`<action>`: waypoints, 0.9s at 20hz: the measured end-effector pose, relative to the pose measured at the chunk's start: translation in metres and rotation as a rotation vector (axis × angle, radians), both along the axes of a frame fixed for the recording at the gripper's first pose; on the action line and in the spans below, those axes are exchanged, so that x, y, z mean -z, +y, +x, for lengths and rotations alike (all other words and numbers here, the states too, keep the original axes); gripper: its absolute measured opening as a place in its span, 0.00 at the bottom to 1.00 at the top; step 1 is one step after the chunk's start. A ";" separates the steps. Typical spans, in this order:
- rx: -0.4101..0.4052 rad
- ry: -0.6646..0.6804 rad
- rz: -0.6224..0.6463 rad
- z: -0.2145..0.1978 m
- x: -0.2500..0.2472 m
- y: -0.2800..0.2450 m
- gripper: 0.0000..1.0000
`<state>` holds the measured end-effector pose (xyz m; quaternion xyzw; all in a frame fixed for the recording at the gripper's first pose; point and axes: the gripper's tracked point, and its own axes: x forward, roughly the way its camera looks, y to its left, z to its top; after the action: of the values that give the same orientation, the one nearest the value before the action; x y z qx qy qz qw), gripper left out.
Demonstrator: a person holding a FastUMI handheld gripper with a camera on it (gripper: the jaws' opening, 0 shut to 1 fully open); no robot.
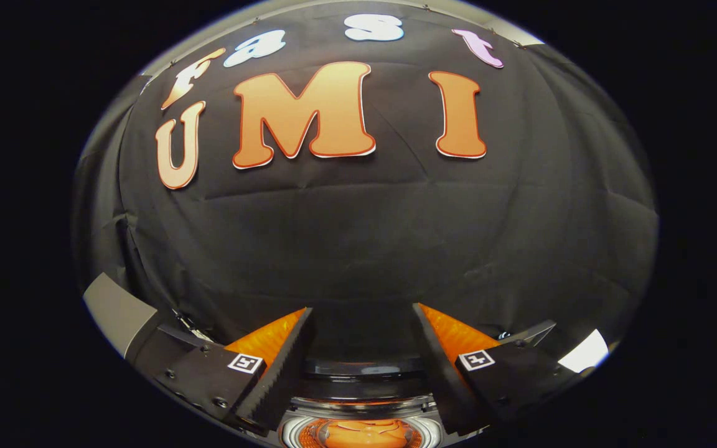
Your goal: Put the clothes into the washing machine and then close the washing machine lid.
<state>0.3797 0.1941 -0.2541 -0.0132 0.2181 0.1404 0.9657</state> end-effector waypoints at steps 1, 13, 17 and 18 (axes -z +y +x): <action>0.000 -0.005 0.002 -0.006 -0.001 -0.002 0.99; 0.020 -0.024 -0.011 -0.053 -0.003 -0.015 0.98; 0.018 -0.008 -0.018 -0.069 -0.001 -0.019 0.98; 0.016 -0.006 -0.021 -0.074 0.000 -0.020 0.98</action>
<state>0.3054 0.1740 -0.2540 -0.0220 0.2167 0.1304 0.9672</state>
